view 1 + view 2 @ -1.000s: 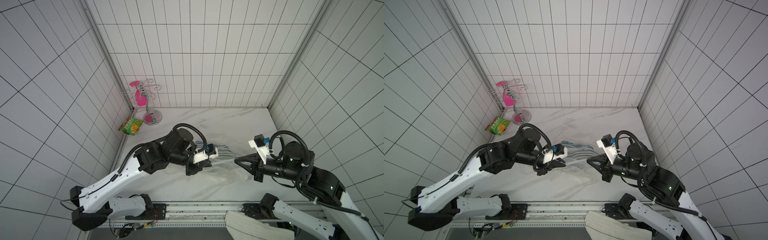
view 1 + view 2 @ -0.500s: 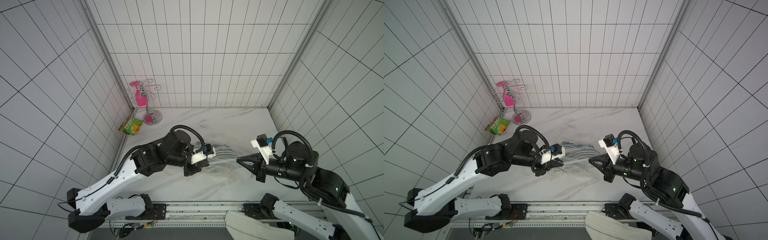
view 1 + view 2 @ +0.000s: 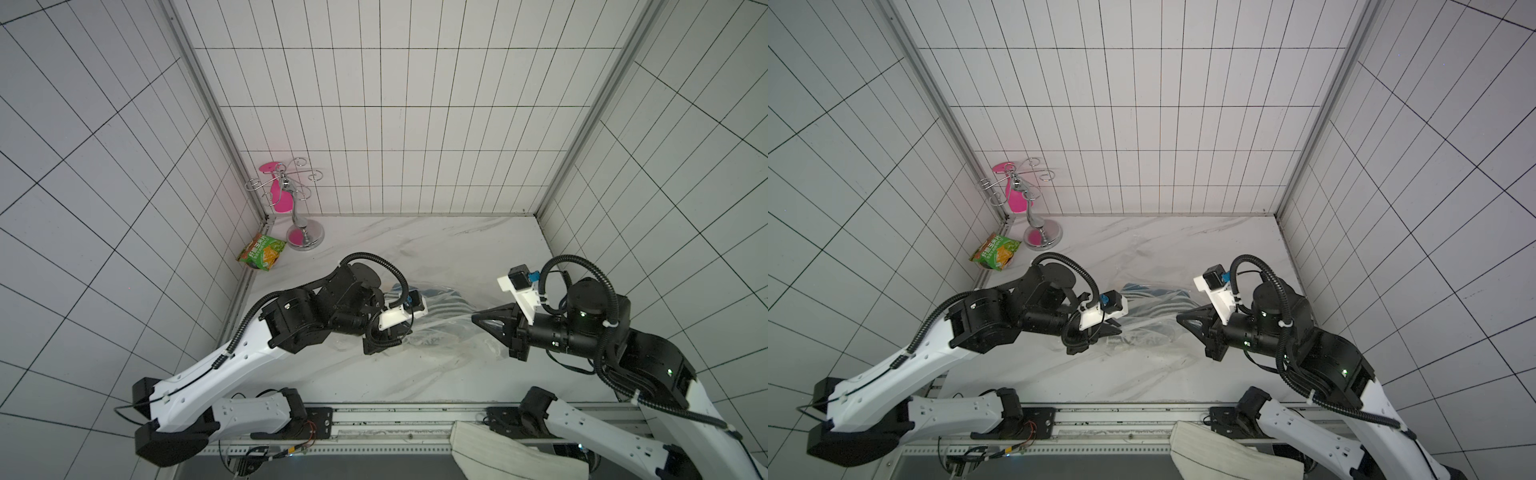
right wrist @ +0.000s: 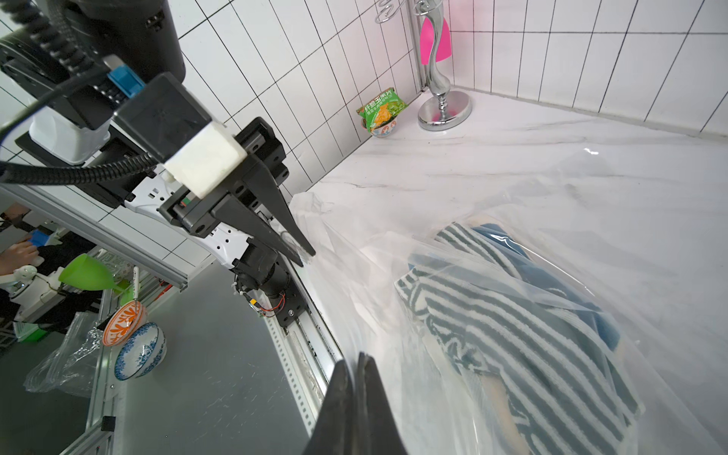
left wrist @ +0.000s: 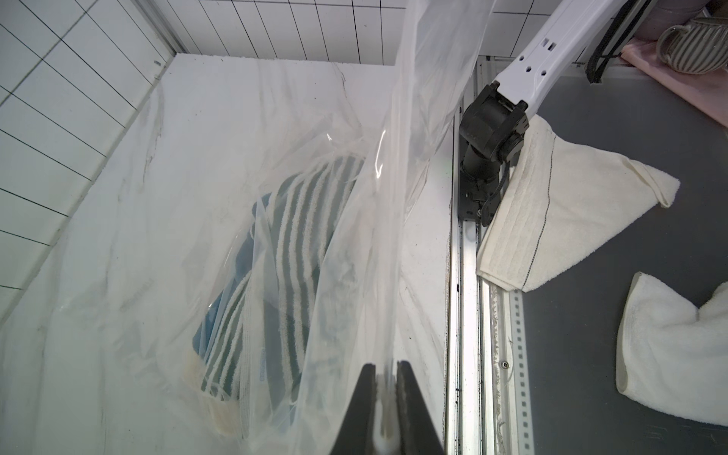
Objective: Place the folded towel into the vacuum bag
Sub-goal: Close the vacuum bag at the center of the board.
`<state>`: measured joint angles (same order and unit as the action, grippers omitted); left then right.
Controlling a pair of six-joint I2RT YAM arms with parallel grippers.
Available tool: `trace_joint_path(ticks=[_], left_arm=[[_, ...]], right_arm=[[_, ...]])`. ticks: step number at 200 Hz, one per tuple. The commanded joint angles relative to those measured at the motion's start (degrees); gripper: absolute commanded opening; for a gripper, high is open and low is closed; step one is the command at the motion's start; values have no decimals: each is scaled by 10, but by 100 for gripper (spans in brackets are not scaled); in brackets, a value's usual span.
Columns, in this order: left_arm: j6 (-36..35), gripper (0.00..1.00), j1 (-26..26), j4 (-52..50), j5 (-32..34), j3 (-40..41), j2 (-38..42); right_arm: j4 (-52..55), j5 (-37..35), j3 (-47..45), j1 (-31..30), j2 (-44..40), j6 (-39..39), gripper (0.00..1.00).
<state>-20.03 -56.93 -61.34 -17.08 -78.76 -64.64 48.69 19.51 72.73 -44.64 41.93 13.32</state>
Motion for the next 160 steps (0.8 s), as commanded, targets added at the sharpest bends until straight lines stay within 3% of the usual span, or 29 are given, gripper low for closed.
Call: trace_joint_path(ticks=[1,19,46,67,99,122,160], left_arm=[[-11,0,8,-119,39,19,-1],[-11,0,8,-108,49,15,13],[-18,0,15,-52,18,35,41],[-21,0,32,-12,-13,49,47],[2,0,47,51,-61,53,53],[10,0,47,80,-98,51,47],[4,0,47,77,-102,42,26]], right_arm=[[-2,-17,58,11,-4,-29,29],[22,2,78,10,11,-42,46],[63,8,119,-1,49,-50,55],[57,-12,124,-21,76,-31,56],[-26,-4,48,-62,81,34,56],[-6,-43,70,-110,121,38,59],[45,-90,109,-165,172,12,60]])
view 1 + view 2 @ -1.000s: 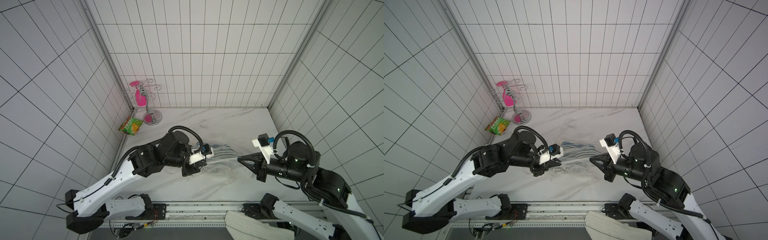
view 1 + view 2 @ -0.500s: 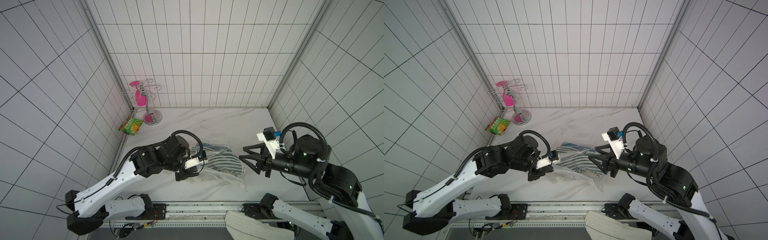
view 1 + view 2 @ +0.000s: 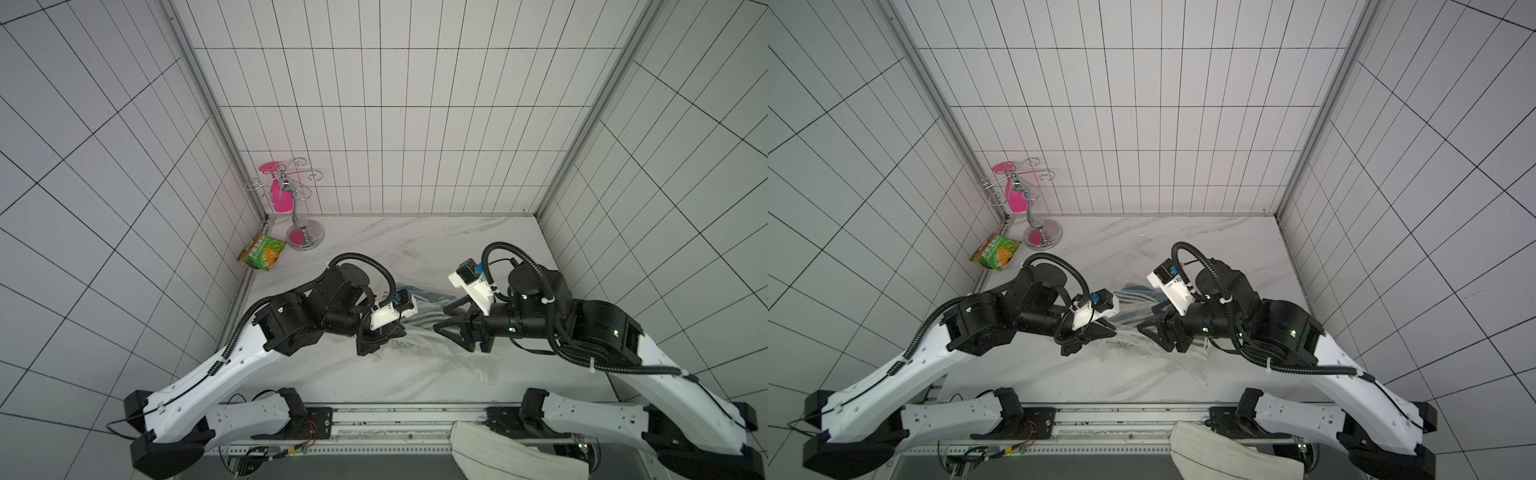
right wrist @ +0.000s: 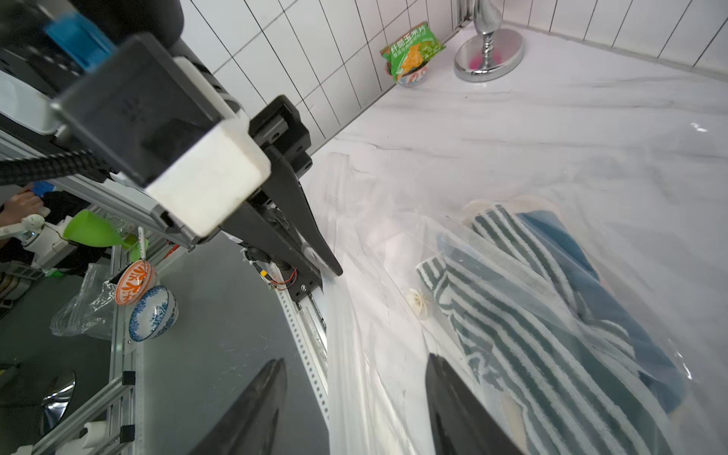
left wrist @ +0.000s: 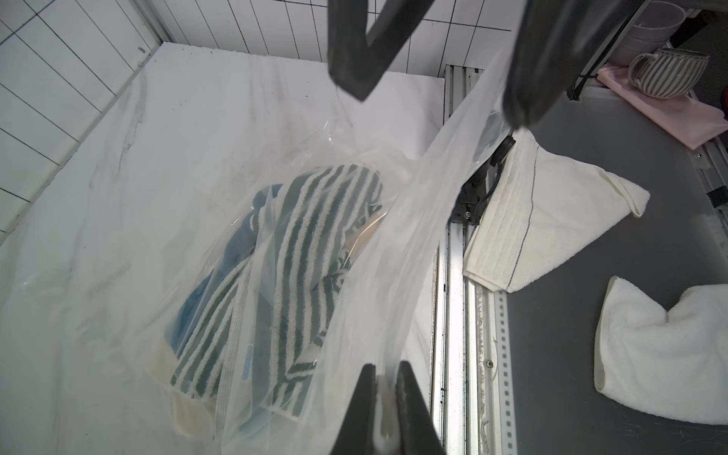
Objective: Place the folded towel into the vacuum bag
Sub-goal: Close the vacuum bag at the center of the board.
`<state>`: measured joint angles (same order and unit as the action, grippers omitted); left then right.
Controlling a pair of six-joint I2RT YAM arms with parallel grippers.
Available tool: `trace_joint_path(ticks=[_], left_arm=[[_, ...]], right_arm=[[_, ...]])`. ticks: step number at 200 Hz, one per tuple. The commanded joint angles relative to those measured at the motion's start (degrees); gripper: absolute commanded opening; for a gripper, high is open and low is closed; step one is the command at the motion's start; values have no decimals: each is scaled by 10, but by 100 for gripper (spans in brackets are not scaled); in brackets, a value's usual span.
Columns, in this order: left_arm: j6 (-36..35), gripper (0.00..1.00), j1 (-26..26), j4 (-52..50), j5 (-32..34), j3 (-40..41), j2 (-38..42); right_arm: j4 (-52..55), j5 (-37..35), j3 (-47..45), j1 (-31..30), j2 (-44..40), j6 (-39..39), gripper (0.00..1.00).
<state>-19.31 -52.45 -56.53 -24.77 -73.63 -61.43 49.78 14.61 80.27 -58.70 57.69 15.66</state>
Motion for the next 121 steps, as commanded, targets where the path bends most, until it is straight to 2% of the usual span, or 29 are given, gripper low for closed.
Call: trace_joint_path(ticks=[1,22,61,106,121], left_arm=[[-3,0,3,29,-25,-10,-6],[-1,0,3,34,-27,-12,-2],[-2,0,8,34,-41,-13,0],[-3,0,16,38,-30,-11,-8],[-5,0,19,40,-24,-7,-12]], right_arm=[[35,-42,33,-26,15,-12,60],[54,-71,23,-35,23,-36,59],[75,-78,35,-44,42,-77,56],[61,-74,21,-47,46,-97,27],[59,-79,17,-47,45,-105,23]])
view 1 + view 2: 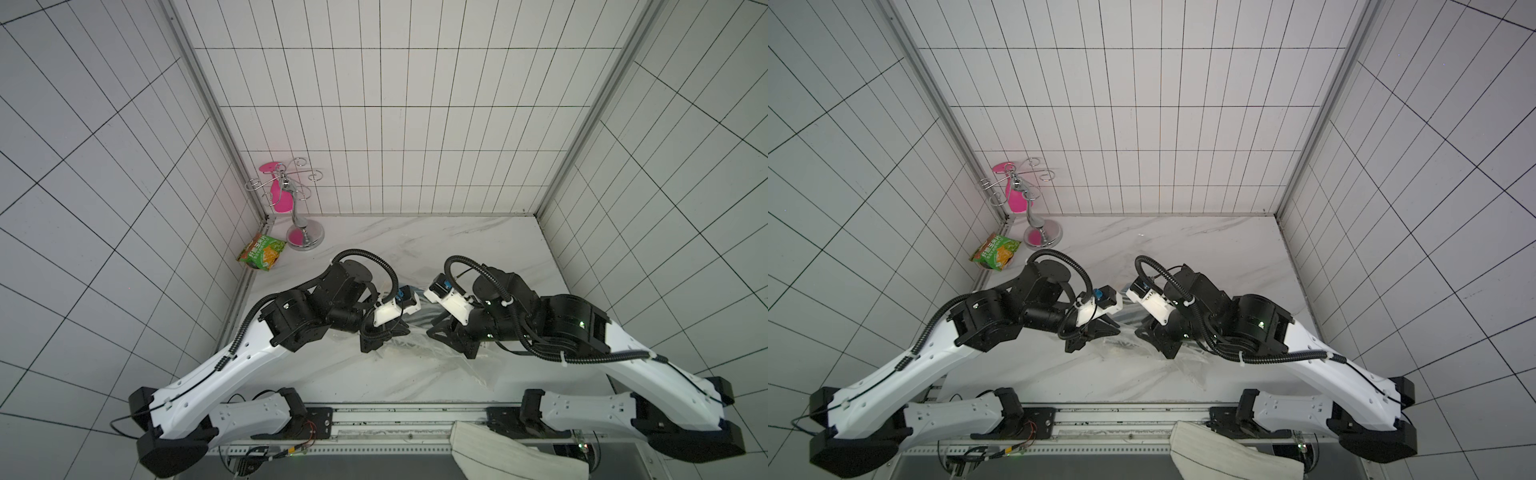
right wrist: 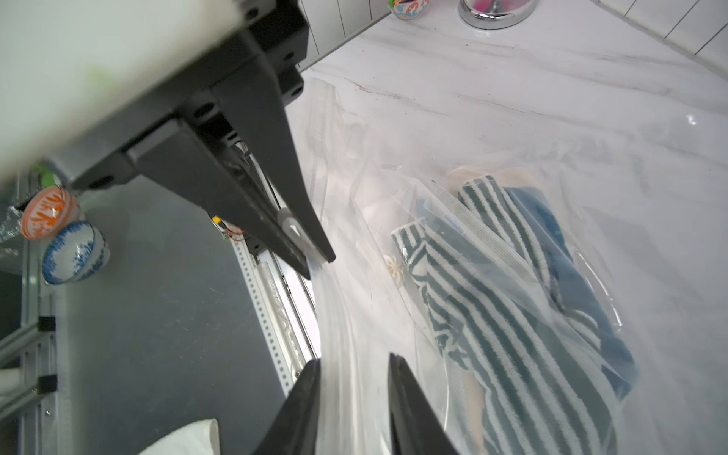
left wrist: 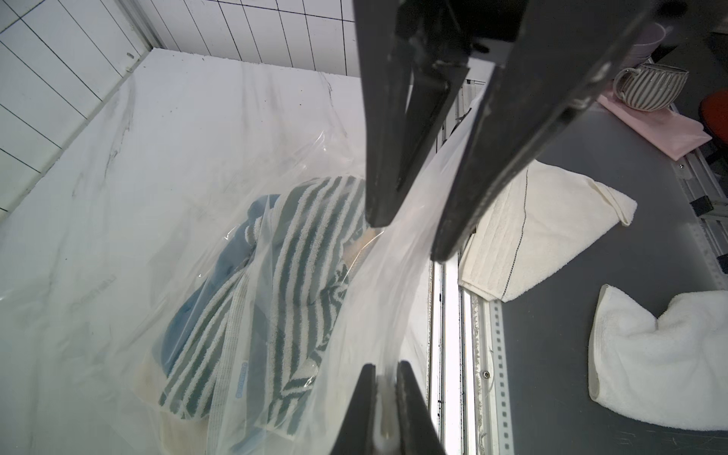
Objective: Place the folded towel into the vacuum bag
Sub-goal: Close the vacuum bag at the center of the board.
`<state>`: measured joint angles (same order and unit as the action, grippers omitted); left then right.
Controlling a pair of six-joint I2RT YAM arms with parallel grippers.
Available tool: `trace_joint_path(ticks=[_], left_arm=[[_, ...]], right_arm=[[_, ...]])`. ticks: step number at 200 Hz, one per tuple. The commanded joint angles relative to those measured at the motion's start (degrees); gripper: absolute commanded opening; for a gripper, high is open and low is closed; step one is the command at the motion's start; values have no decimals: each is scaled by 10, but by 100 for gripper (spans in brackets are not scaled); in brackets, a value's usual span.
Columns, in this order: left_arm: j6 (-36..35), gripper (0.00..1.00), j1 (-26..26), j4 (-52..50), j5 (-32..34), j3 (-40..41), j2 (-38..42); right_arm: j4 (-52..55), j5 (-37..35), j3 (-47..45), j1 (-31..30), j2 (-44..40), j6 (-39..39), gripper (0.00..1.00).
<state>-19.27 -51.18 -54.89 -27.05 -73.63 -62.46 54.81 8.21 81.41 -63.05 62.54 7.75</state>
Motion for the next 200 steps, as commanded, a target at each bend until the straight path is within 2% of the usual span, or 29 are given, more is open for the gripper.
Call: trace_joint_path(ticks=[1,13,33,54,77,91,124,159,200], left_arm=[[-5,0,7,23,0,-7,-2],[-7,0,9,24,7,-3,-8],[-8,0,11,29,13,3,-19],[-18,0,21,37,16,24,-28],[-29,0,24,25,37,39,-42],[-30,0,26,18,34,41,-41],[-34,0,27,-3,30,34,-43],[-55,0,28,-32,80,44,-22],[-83,0,28,-94,126,5,-41]], right_arm=[[8,-16,5,-3,-3,-27,23],[6,-22,3,-3,0,-32,23],[-2,-27,-12,-2,-1,-41,15],[-7,-29,-42,31,-17,-44,0],[-23,2,-63,104,-53,-30,0],[-23,4,-68,122,-69,-27,0],[-10,17,-70,128,-86,-18,0],[17,22,-42,133,-111,-16,0],[58,21,12,135,-103,-24,0]])
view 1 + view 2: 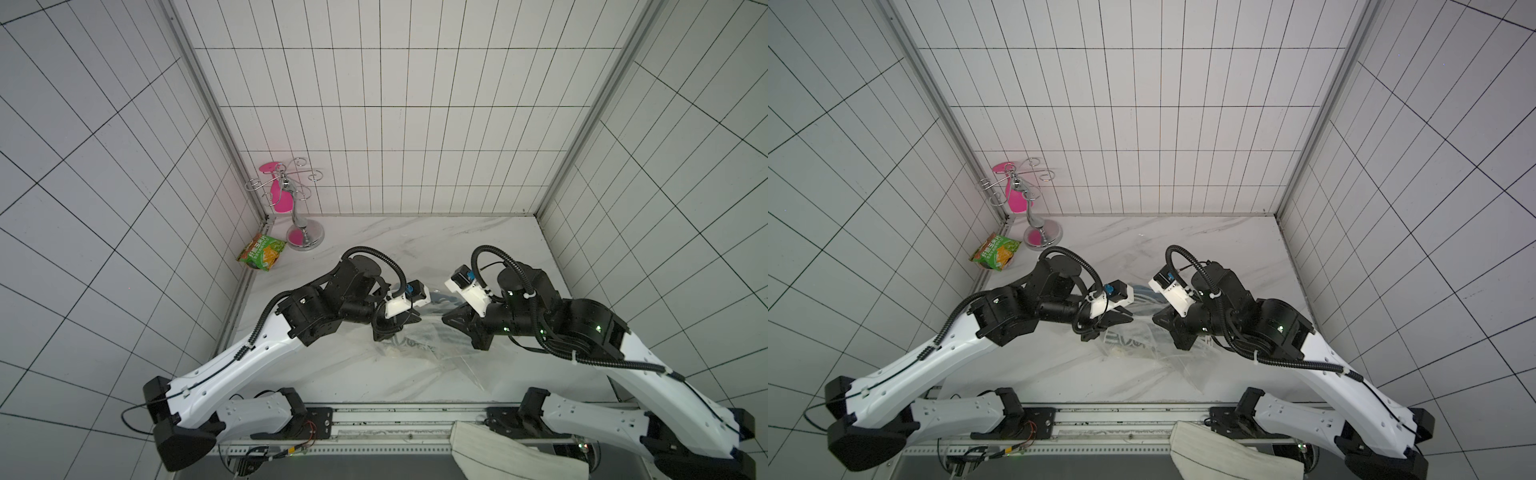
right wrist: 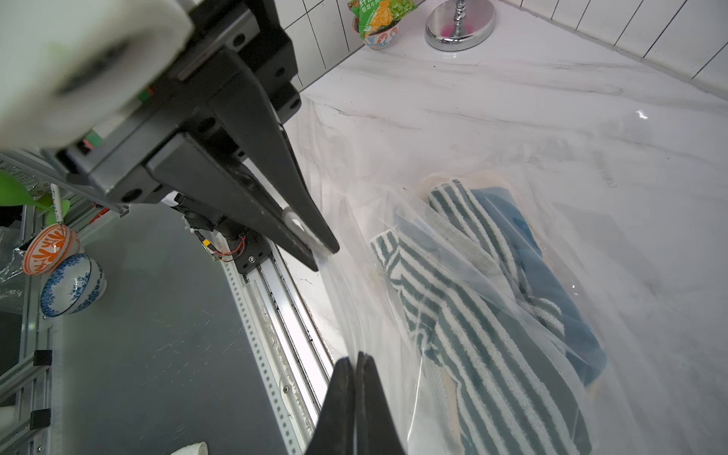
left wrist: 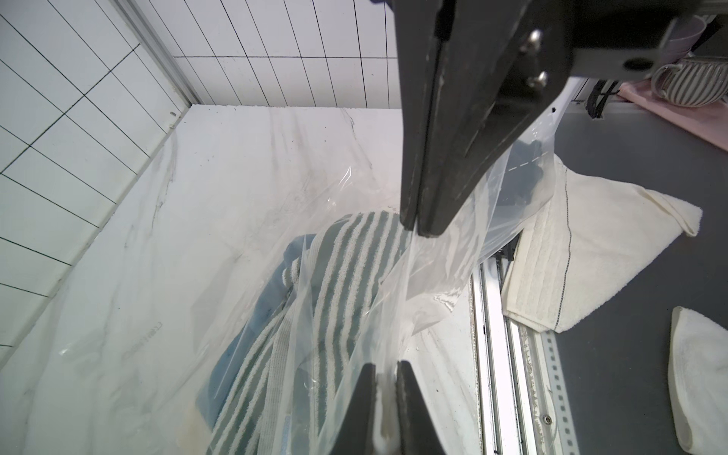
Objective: Place the folded towel into the vacuum bag
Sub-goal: Close the vacuum bag at the center of the board.
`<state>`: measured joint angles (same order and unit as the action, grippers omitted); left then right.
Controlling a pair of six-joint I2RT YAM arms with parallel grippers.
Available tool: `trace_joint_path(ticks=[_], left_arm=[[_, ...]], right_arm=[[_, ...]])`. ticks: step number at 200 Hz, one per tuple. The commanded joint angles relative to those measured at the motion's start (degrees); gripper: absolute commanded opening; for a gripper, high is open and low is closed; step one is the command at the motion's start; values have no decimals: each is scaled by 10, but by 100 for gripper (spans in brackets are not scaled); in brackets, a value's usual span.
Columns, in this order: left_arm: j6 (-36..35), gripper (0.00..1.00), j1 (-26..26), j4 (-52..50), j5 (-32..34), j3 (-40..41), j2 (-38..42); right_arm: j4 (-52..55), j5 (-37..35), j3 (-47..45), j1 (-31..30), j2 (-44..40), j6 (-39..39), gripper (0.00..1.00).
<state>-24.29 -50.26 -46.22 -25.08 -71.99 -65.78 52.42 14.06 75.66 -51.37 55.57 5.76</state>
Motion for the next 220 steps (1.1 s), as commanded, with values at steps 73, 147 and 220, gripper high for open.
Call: trace_joint_path(ticks=[73,147,220], left_arm=[[-19,0,2,-273,146,-32,-22],[14,0,3,-300,171,23,30],[40,0,2,-319,162,57,71]], right_arm=[[129,-58,117,19,-46,-20,0],[148,-83,142,23,-46,-29,0],[170,-121,178,27,-47,-31,0]])
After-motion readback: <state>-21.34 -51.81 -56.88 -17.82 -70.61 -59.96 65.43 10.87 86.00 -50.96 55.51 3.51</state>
